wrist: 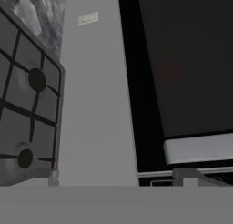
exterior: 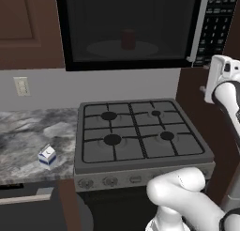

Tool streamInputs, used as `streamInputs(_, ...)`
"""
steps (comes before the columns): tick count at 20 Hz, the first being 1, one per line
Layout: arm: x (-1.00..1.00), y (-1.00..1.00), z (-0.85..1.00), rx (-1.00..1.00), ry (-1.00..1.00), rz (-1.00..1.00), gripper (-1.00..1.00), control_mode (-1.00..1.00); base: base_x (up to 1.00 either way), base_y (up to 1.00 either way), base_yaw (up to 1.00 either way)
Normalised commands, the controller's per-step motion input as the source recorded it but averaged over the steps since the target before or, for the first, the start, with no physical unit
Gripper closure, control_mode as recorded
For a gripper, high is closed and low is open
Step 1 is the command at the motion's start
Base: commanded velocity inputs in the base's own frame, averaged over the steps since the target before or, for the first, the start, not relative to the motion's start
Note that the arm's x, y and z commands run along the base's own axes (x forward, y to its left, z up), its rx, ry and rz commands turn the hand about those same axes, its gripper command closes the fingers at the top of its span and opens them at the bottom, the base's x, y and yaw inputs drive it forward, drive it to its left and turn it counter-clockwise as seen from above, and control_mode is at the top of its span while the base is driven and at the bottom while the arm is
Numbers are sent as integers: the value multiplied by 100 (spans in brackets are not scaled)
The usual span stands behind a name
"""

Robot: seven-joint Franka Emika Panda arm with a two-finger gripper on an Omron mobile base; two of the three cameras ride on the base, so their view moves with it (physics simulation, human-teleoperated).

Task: Place the microwavable item in the microwave. Then, close the microwave door and press the start button.

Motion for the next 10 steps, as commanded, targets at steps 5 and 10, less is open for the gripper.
streamInputs(5,50,-19,-4,0,0,-5,-100,-100,0,0,0)
streamInputs(10,33,-28,0,0,0,-5,-100,-100,0,0,0)
